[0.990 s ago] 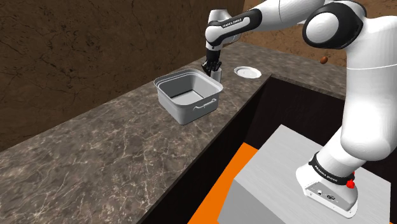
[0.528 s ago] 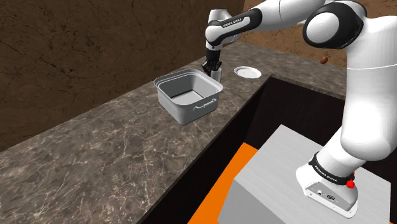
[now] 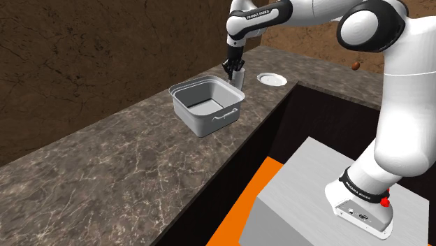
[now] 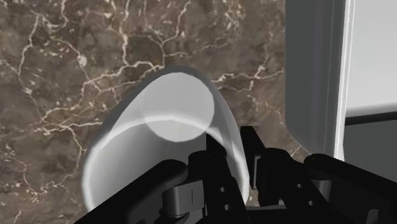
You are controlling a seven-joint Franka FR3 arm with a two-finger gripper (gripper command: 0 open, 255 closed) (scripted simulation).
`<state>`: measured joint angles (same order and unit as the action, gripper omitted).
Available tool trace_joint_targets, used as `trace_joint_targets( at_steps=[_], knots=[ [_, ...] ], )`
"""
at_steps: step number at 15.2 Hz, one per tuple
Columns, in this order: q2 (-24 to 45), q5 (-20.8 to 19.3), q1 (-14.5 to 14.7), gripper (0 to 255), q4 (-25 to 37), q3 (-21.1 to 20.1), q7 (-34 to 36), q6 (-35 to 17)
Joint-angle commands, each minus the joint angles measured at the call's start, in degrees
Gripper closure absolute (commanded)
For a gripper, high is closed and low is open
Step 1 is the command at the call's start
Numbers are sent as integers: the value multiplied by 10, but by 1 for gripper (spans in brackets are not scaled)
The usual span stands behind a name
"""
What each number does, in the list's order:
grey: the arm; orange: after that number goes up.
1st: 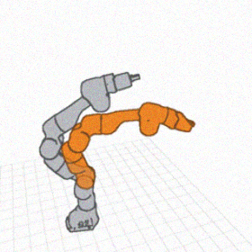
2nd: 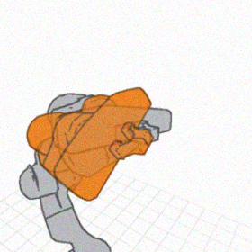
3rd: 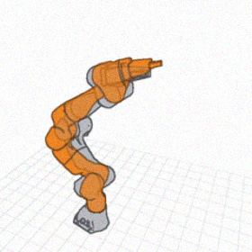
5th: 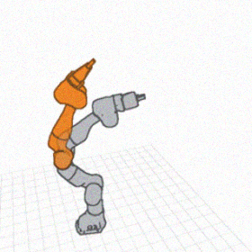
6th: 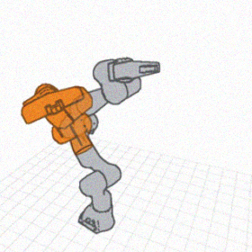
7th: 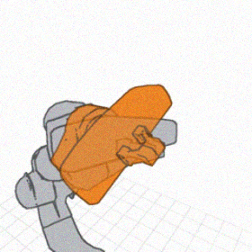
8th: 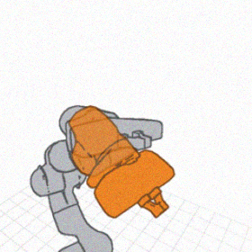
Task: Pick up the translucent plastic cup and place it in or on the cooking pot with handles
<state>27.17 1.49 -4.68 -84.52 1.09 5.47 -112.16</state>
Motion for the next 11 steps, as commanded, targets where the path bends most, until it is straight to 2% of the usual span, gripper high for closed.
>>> trace_joint_targets(
  at_steps=[1,11],
  knots=[
    [-3,0,0,255,11,0,1,14],
    [-12,-1,0,255,75,0,2,87]
  ],
)
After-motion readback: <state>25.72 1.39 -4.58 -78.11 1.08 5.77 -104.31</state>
